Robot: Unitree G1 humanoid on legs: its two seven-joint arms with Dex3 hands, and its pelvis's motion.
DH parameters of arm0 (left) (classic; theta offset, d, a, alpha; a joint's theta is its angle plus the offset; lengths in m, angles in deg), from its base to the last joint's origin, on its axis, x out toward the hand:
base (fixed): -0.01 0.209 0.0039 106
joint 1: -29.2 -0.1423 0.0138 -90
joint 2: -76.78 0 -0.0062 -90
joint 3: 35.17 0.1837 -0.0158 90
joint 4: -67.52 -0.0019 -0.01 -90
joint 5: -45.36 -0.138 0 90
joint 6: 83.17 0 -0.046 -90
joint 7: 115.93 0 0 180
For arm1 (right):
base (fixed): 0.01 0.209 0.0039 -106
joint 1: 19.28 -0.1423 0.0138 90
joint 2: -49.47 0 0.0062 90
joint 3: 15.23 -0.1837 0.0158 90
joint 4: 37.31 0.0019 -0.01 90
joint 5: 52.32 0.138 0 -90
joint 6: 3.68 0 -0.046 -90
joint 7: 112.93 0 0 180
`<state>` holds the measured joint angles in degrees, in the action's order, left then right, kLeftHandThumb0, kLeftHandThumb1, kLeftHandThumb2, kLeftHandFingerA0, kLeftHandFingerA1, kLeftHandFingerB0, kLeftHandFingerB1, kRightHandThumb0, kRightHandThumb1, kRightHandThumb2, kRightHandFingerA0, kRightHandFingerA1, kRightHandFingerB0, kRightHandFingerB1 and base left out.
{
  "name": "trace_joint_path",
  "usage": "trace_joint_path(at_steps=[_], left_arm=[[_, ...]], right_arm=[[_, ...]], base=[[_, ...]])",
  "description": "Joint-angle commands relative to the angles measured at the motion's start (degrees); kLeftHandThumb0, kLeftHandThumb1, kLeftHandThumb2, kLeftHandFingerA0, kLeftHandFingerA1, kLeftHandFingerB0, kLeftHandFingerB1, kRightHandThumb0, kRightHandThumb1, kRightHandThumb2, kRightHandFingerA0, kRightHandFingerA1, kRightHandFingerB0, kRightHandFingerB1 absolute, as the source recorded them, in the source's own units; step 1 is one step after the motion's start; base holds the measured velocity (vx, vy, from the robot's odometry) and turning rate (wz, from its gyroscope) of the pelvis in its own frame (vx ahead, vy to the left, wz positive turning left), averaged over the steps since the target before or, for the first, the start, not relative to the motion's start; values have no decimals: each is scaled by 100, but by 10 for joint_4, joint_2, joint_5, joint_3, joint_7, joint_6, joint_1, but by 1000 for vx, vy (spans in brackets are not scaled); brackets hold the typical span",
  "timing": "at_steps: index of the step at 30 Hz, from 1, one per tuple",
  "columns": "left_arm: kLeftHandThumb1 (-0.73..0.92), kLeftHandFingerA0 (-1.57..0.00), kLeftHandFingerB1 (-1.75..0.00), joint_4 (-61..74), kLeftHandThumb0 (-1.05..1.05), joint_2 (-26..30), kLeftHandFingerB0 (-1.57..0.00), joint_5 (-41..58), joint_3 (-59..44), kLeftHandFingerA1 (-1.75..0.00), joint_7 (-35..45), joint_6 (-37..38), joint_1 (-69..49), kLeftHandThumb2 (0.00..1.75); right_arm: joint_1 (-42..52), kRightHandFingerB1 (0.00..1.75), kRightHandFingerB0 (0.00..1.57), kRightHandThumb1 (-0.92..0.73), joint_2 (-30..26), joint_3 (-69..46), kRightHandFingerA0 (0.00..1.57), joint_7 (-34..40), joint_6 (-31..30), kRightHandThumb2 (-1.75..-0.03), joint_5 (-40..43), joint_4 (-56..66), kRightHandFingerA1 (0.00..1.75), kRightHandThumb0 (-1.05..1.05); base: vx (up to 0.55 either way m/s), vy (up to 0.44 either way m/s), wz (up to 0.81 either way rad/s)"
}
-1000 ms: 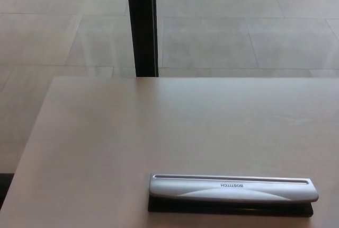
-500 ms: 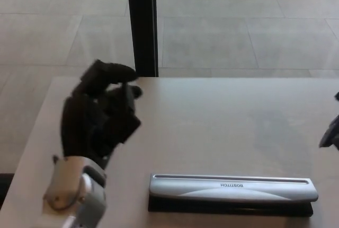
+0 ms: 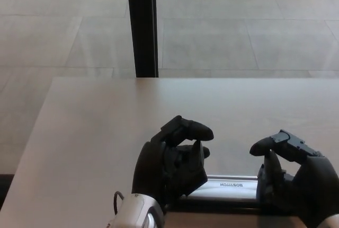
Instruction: A hole pucnch is kept on the middle on the desk infront of the robot and the robot uses both its hands as fists to press on it and use it
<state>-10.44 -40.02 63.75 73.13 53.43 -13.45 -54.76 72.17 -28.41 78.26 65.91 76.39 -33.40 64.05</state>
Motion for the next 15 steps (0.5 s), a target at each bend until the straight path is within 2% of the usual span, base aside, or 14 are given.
trace_joint_path(at_steps=[1,5,9,13,15], left_arm=[[83,-87,-175,-39,-29,-62,-47,-27,13,-175,-43,9,-30,97],[83,-87,-174,-65,-31,-72,-48,-32,19,-175,-55,21,-32,96],[86,-87,-175,-100,-31,-88,-45,-31,14,-175,-66,50,-33,88],[85,-88,-175,-155,-34,-119,-49,-30,12,-175,-87,114,-60,88],[86,-88,-175,-188,-36,-134,-48,-37,16,-175,-102,154,-72,88]], right_arm=[[5,149,76,-68,14,2,112,-6,19,-97,-29,-31,175,-44],[-3,149,77,-67,19,0,111,-16,30,-96,-35,-48,175,-42],[-22,153,76,-67,21,-2,112,-16,41,-97,-47,-70,175,-45],[-34,152,78,-66,31,-9,109,-6,69,-98,-61,-111,175,-44],[-36,157,77,-65,40,-14,111,3,91,-100,-68,-143,175,-45]], base=[[0,0,0],[0,0,0],[0,0,0],[0,0,0],[0,0,0]])
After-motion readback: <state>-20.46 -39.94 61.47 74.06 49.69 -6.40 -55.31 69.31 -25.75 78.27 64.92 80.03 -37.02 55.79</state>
